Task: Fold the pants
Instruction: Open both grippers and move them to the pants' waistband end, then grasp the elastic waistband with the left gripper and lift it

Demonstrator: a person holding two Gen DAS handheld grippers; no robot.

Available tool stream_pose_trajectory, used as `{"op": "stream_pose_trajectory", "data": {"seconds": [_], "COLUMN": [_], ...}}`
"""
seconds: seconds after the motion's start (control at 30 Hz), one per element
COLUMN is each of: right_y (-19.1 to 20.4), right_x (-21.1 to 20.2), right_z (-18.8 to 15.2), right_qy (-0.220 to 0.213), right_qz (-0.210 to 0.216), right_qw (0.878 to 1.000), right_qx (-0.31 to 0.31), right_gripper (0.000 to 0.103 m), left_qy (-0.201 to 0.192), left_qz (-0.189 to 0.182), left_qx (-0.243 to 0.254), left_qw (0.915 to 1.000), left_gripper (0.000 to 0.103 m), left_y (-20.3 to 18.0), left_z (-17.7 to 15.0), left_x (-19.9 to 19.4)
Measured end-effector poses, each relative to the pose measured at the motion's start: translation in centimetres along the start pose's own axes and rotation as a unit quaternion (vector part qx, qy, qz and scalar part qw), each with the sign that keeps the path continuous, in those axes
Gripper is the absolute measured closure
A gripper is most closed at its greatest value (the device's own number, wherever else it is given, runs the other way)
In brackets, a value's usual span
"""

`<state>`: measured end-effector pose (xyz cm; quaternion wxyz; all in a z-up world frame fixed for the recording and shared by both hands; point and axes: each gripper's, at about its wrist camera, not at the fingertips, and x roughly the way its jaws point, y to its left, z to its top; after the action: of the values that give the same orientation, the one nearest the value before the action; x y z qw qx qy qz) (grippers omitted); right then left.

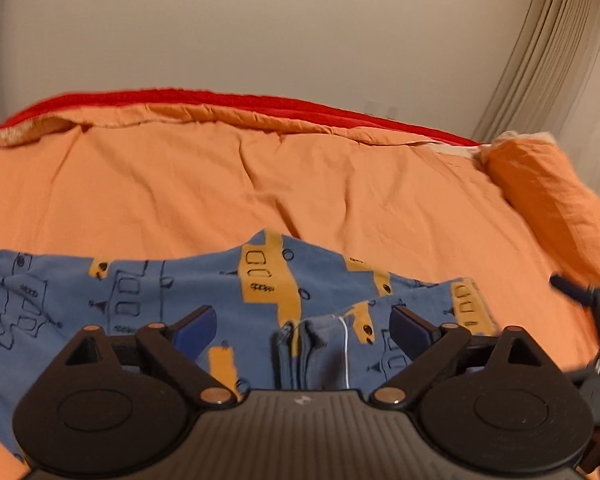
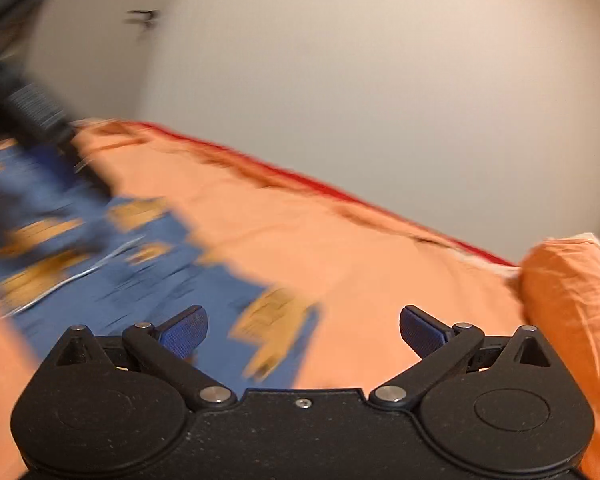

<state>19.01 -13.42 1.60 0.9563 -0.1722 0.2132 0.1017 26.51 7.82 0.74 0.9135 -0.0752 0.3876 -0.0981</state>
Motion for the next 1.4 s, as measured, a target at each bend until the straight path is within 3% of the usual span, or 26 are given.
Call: {"op": "stream_pose_trajectory", "data": {"seconds": [0.13, 0.2, 0.4, 0.5, 0.57, 0.63, 0.7, 0.77, 0.83, 0.9, 1.0, 1.1, 1.17, 1.27, 1.33, 1.4], "right_y": [1.1, 1.5, -3.5, -5.1, -4.8, -4.3, -3.3, -1.9, -0.5, -0.3, -0.2, 0.7, 2.3, 2.1, 2.0, 2.9], "right_x": [5.3, 7.3, 8.1, 7.4, 5.5, 2.5, -0.4, -1.7, -1.6, -2.1, -2.7, -3.2, -1.9, -2.6, -3.3, -3.0], "right_z": [0.5, -0.4, -1.8, -2.1, -1.6, -1.2, -1.7, -3.4, -6.1, -6.1, -4.7, -4.3, -5.3, -3.5, -1.8, 0.0], "right_qy": [0.017, 0.035, 0.046, 0.054, 0.044, 0.029, 0.020, 0.034, 0.060, 0.045, 0.029, 0.024, 0.057, 0.035, -0.002, -0.017], "right_qz": [0.019, 0.011, -0.022, -0.027, -0.051, -0.037, -0.027, -0.048, -0.062, -0.070, -0.075, -0.053, -0.032, -0.035, -0.029, 0.008], "right_qw": [1.000, 0.999, 0.997, 0.995, 0.996, 0.998, 0.999, 0.998, 0.996, 0.996, 0.996, 0.998, 0.997, 0.998, 0.999, 1.000], "right_qx": [-0.004, -0.031, 0.064, 0.075, 0.052, 0.042, 0.034, 0.008, -0.014, -0.015, -0.022, -0.016, -0.045, -0.042, -0.019, -0.014], "right_gripper": [0.001, 0.001, 0.001, 0.001, 0.002, 0.001, 0.001, 0.001, 0.001, 0.001, 0.001, 0.001, 0.001, 0.001, 0.001, 0.001], "left_qy": [0.012, 0.010, -0.002, -0.011, -0.022, -0.043, -0.052, -0.041, -0.008, -0.023, -0.018, -0.043, -0.065, -0.101, -0.126, -0.126], "left_qz": [0.088, 0.066, 0.039, 0.060, 0.051, 0.034, 0.025, 0.031, 0.074, 0.089, 0.084, 0.086, 0.092, 0.129, 0.165, 0.193], "left_qx": [0.058, 0.033, 0.020, -0.007, -0.029, -0.046, -0.048, -0.033, 0.009, 0.031, 0.005, -0.019, -0.041, -0.070, -0.080, -0.104], "left_qw": [0.9944, 0.9972, 0.9990, 0.9981, 0.9980, 0.9975, 0.9972, 0.9981, 0.9972, 0.9953, 0.9963, 0.9951, 0.9928, 0.9840, 0.9749, 0.9676], "left_gripper": [0.012, 0.009, 0.007, 0.004, 0.003, 0.003, 0.002, 0.001, 0.000, 0.000, 0.001, 0.001, 0.001, 0.001, 0.001, 0.001], "left_y": [-1.6, 0.2, 2.1, 2.5, 3.2, 3.8, 3.6, 3.0, 1.9, 1.5, 2.0, 3.4, 4.8, 7.5, 9.7, 12.2], "left_z": [-1.5, -2.2, -2.4, -2.1, -2.2, -2.4, -3.0, -4.1, -5.4, -6.4, -5.5, -5.5, -5.9, -7.0, -7.6, -7.9], "left_x": [3.4, 3.8, 3.0, 1.8, 0.4, -0.9, -1.7, -1.6, -0.2, -0.1, -1.2, -3.4, -5.1, -7.9, -9.5, -10.2]}}
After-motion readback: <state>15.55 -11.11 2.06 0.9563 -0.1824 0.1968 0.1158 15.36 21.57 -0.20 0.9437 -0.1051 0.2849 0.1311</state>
